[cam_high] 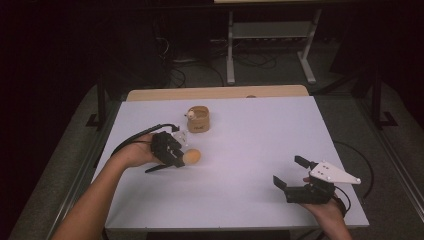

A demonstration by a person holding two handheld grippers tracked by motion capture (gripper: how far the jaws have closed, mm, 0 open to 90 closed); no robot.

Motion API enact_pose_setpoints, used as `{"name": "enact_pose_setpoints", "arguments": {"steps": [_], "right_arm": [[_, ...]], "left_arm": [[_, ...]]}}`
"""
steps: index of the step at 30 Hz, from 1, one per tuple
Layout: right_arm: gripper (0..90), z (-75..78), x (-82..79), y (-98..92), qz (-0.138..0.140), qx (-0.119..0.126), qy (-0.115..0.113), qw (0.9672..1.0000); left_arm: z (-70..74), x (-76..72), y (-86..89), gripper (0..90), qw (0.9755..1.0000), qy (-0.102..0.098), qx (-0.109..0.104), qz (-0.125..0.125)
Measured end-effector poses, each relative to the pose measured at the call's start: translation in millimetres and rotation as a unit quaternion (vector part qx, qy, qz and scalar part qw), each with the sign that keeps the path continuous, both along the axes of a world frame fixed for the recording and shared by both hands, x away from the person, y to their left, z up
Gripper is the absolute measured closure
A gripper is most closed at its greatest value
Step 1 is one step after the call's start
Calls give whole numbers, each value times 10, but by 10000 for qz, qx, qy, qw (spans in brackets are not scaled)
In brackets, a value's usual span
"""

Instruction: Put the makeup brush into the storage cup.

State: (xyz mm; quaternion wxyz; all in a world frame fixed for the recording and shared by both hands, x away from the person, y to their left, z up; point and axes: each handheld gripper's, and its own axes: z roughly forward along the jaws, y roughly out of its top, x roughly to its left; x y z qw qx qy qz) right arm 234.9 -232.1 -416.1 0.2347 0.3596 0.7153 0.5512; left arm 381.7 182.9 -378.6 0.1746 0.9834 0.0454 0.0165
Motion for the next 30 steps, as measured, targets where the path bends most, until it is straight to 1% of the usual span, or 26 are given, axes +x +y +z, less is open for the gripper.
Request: {"name": "enact_pose_setpoints", "arguments": {"steps": [3,4,9,12,13,16,17,18,20,21,22,24,26,27,28,29,30], "right_arm": [[13,-2,-6,2,21,-5,20,10000],[13,-3,-11,4,26,3,21,10000],[13,2,-15,-4,23,14,-1,10000],[13,4,-18,1,16,49,13,10000],[13,4,-19,4,13,50,9,10000],[13,5,-23,7,4,62,20,10000],[13,6,-23,5,9,53,13,10000],[13,6,-23,5,9,53,13,10000],[13,7,-25,3,2,67,18,10000],[13,7,-24,1,2,61,14,10000],[13,8,-25,-1,-2,67,7,10000],[13,7,-26,0,-3,63,7,10000],[13,6,-26,1,-1,60,5,10000],[13,5,-25,5,6,55,7,10000],[13,5,-25,6,6,57,5,10000],[13,5,-25,7,7,56,3,10000],[13,5,-25,7,7,59,6,10000]], "left_arm": [[18,0,2,622,10000,-16,-42,17],[31,-2,4,622,9999,5,-102,38],[64,-1,10,622,9998,-51,-192,97],[73,-1,11,622,9997,-65,-207,110],[94,-7,15,622,9995,-94,-268,141],[119,-14,18,622,9991,-123,-361,192],[126,-16,19,622,9989,-108,-407,213],[126,-16,19,623,9989,-108,-407,213],[141,-24,26,623,9981,-114,-536,270],[141,-24,26,623,9981,-114,-536,270],[150,-26,52,622,9965,-81,-745,375],[144,-31,74,623,9953,-88,-836,489],[142,-28,84,623,9949,-92,-862,522],[133,-33,112,623,9929,-119,-987,654],[133,-33,112,623,9929,-119,-987,654],[131,-33,135,623,9915,-120,-1068,736],[131,-31,148,623,9907,-133,-1105,778]]}}
